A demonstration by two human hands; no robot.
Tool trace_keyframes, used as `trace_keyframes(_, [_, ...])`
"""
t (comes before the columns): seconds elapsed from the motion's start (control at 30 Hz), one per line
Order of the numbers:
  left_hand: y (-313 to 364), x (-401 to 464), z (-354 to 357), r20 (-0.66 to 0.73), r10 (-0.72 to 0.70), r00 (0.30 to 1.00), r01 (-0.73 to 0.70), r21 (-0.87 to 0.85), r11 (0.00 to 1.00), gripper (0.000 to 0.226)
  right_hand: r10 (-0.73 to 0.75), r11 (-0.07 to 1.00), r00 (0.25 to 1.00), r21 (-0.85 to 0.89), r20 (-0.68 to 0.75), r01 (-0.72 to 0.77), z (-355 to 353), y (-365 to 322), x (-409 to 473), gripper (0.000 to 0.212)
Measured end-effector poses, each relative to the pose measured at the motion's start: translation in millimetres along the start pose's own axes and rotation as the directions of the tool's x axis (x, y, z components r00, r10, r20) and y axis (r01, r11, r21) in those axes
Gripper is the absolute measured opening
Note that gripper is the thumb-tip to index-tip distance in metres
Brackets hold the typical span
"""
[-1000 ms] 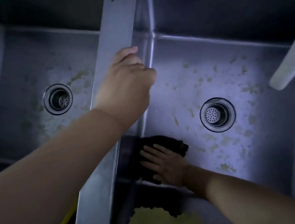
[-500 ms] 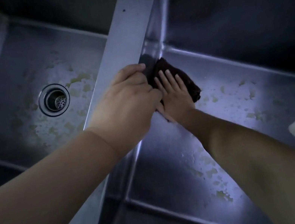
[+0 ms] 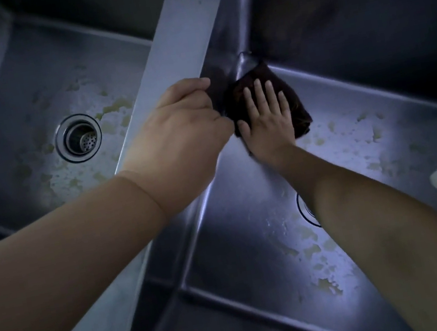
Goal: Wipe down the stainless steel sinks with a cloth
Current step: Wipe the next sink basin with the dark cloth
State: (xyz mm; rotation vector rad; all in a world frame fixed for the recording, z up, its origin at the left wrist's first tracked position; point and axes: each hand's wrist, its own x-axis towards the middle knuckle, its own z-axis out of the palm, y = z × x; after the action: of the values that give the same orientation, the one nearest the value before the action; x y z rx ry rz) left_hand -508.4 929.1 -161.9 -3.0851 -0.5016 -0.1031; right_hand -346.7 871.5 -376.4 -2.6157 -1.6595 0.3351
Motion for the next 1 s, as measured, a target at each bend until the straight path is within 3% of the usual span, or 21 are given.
trace_keyframes(0.23, [4, 1, -7, 0.09, 0.004, 0.996, -0.008, 0.035, 0.999, 0.024, -0.107, 0.994, 0.992, -0.017, 0.066, 0.109, 15, -24, -108, 0.067])
trace_keyframes(0.43, [5, 0, -8, 0.117, -0.001, 0.993, -0.007, 0.069, 0.998, 0.028, -0.285, 0.958, 0.95, 0.025, 0.125, 0.284, 28, -39, -192, 0.07])
trace_keyframes(0.53, [6, 0, -8, 0.124, 0.002, 0.992, -0.017, 0.124, 0.992, 0.033, -0.418, 0.908, 0.897, 0.029, 0.143, 0.418, 30, -43, -232, 0.07])
trace_keyframes(0.7, [17, -1, -13, 0.271, 0.029, 0.962, -0.103, 0.261, 0.96, 0.029, -0.59, 0.807, 0.781, 0.116, 0.204, 0.579, 26, -25, -281, 0.067])
trace_keyframes(0.77, [28, -2, -12, 0.343, 0.045, 0.938, -0.154, 0.299, 0.942, 0.024, -0.577, 0.815, 0.798, 0.195, 0.174, 0.546, 24, -20, -285, 0.053])
trace_keyframes(0.83, [43, -4, -2, 0.329, 0.051, 0.943, -0.127, 0.213, 0.969, 0.023, -0.523, 0.845, 0.839, 0.216, 0.148, 0.489, 22, -22, -276, 0.04])
trace_keyframes(0.93, [71, -16, 27, 0.371, -0.03, 0.928, 0.016, 0.041, 0.999, 0.028, -0.457, 0.886, 0.885, 0.131, 0.089, 0.444, 26, -25, -247, 0.04])
trace_keyframes(1.0, [83, -24, 53, 0.454, -0.157, 0.877, 0.176, 0.001, 0.984, 0.028, -0.388, 0.919, 0.919, 0.098, 0.069, 0.381, 27, -22, -219, 0.046])
